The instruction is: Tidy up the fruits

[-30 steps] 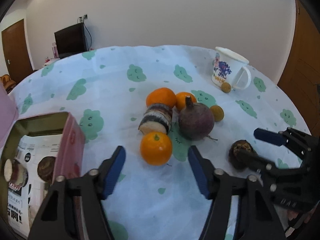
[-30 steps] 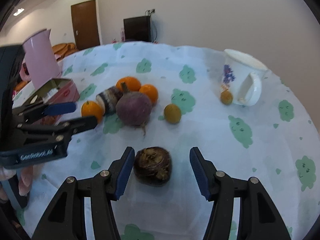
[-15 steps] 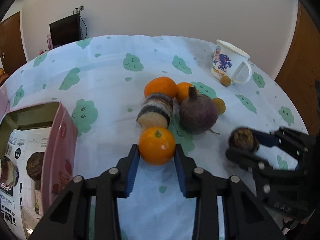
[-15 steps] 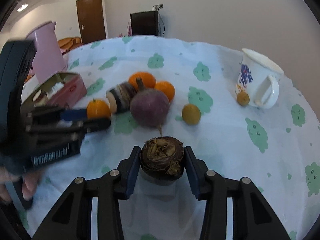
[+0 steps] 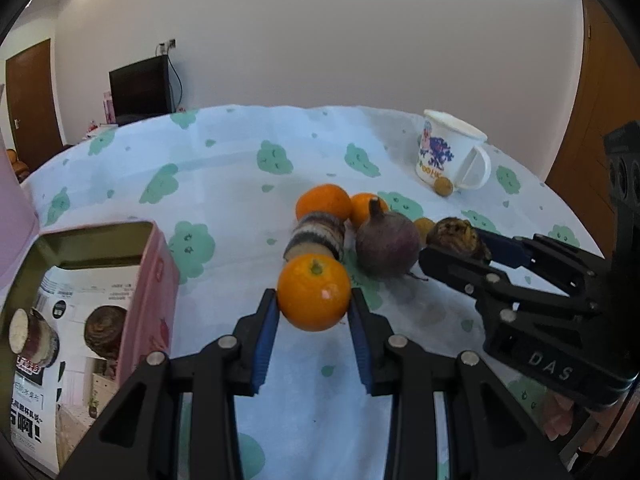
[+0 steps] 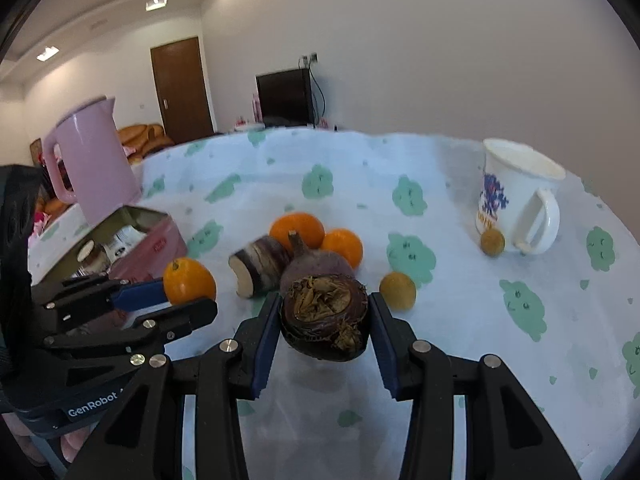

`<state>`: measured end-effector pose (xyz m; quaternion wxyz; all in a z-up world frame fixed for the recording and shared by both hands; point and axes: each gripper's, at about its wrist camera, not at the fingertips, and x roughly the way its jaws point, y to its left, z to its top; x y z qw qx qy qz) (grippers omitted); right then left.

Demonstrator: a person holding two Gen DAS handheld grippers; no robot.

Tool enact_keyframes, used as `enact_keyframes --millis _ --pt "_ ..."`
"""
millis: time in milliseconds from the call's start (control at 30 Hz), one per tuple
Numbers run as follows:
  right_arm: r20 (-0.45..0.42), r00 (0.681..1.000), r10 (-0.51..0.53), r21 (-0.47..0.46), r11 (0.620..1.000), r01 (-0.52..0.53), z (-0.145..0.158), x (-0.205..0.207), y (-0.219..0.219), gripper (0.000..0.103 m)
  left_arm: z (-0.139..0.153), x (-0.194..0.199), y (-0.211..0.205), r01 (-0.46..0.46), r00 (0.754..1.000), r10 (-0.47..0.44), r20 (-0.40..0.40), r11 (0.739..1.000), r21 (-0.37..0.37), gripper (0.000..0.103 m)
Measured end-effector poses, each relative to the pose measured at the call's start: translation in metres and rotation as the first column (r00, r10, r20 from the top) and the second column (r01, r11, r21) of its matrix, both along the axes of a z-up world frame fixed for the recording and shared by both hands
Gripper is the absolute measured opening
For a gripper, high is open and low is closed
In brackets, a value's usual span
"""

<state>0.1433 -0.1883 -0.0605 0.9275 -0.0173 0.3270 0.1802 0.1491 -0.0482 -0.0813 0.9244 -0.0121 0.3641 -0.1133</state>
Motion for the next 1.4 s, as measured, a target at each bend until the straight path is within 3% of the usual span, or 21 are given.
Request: enact_keyframes --millis 567,1400 --pt "0.088 0.996 0.001 0.018 1.0 -0.003 0.009 -0.014 -0.002 0.045 0.012 -0.019 -0.005 -0.008 0.992 0.003 0.13 0.999 0.04 0.036" --pt "0.21 0.977 0.023 0.021 0.999 -0.029 0.019 -0.036 -0.002 0.045 0.021 -0.036 -0.001 -0.023 0.972 0.015 0.235 0.999 0.03 0.036"
